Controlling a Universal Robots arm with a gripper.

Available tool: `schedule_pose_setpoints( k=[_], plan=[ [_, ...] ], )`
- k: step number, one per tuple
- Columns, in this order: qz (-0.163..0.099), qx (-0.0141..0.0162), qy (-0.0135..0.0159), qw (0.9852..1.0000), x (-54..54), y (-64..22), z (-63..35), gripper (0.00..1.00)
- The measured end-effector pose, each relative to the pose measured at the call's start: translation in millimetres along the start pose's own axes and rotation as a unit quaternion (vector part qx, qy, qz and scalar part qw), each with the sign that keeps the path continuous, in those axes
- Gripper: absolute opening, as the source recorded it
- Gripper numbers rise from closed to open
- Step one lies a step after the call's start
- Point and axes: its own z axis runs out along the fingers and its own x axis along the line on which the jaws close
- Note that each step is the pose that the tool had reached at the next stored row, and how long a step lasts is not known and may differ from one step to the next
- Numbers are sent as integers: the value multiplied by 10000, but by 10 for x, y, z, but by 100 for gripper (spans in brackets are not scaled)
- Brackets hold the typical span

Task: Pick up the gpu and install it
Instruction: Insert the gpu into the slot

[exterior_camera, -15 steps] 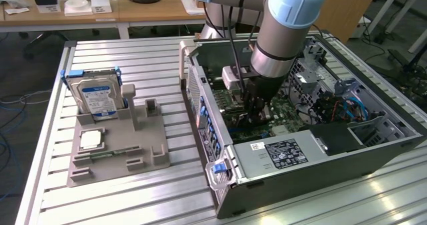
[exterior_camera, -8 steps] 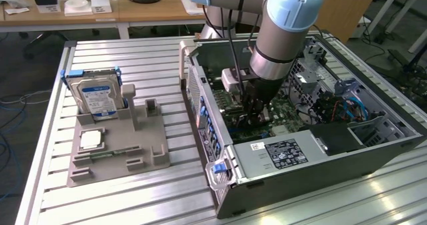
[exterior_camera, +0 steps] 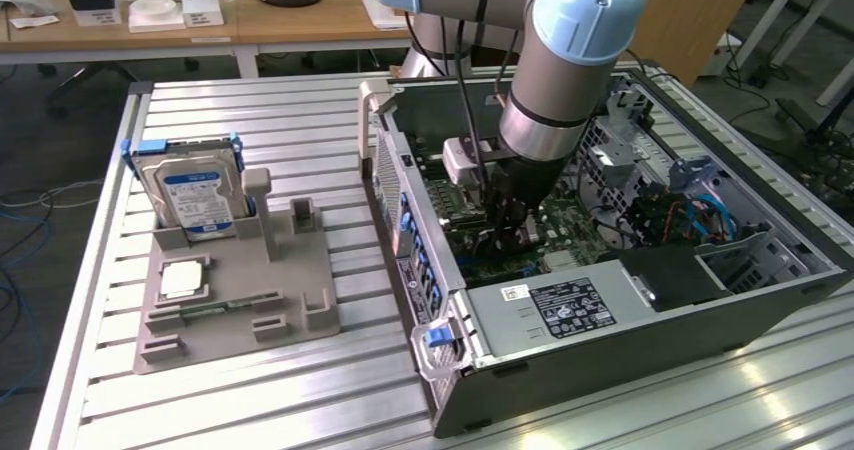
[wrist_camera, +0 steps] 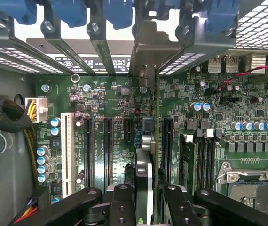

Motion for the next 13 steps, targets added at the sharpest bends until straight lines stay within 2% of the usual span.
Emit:
schedule_pose_setpoints(
  k=[10, 12, 13],
  plan=[
    [0, -1, 0, 10000, 0, 0, 0, 27],
    [0, 13, -27, 10000, -4, -2, 24, 28],
    [0, 7, -14, 10000, -3, -1, 13, 28]
  ],
)
